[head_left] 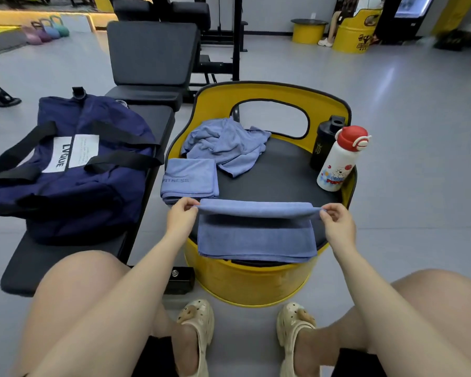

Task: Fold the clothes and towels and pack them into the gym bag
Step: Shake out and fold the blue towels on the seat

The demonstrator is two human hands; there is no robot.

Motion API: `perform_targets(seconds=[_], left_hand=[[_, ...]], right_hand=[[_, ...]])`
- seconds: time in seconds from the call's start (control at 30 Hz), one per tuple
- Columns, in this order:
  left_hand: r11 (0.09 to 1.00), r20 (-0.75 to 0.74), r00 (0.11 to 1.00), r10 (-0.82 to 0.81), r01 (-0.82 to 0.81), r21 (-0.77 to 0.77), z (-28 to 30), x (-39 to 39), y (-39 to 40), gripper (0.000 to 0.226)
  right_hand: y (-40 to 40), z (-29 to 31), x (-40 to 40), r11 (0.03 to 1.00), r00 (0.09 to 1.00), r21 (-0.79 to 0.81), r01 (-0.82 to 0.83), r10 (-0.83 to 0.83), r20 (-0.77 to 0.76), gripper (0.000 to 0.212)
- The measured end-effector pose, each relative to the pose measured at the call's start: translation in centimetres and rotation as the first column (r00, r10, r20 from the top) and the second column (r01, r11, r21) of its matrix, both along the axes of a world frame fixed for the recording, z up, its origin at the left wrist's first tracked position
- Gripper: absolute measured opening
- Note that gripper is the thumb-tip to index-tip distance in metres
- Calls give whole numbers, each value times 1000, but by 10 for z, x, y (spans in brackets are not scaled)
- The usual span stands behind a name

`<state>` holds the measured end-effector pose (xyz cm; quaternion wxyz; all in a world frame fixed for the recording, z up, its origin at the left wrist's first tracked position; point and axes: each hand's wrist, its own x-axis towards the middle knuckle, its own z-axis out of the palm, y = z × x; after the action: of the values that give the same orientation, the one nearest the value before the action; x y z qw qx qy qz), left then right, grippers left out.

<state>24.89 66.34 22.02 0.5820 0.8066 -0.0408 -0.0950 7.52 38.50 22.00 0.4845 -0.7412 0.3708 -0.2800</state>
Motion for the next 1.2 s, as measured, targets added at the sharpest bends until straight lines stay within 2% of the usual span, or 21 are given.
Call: perform_targets(seconds=[0.23, 0.6, 0.73, 0.83, 0.93, 1.07, 1.13, 1.2], left_hand=[[994, 66, 996, -63, 56, 97, -9, -33, 17, 24], [952, -47, 992, -113, 122, 280, -31, -47, 23, 24], [951, -101, 992, -77, 103, 291, -34, -50, 20, 23], [954, -88, 993, -80, 102, 282, -37, -51, 18, 16], [948, -67, 995, -74, 91, 306, -41, -51, 15, 14], [926, -58, 998, -39, 58, 373, -48, -48, 9, 22], [861, 36, 998, -55, 29, 507, -46, -51, 3, 24], [813, 197, 970, -144, 2, 582, -41, -56, -7, 29]], right_hand=[[14, -11, -30, 999, 996, -3, -33, 32, -83, 5], [17, -32, -47, 991, 957, -15, -130, 121, -262, 9], [20, -39, -48, 983, 904, 2, -182, 168, -393, 14], [22, -40, -46, 980, 895, 2, -198, 182, -408, 16], [26, -40, -41, 977, 900, -58, -203, 163, -405, 14], [32, -45, -31, 946, 886, -237, -222, 94, -454, 21], [36, -48, -25, 901, 880, -340, -271, 88, -467, 24], [43, -50, -15, 841, 875, -408, -355, 145, -461, 26]])
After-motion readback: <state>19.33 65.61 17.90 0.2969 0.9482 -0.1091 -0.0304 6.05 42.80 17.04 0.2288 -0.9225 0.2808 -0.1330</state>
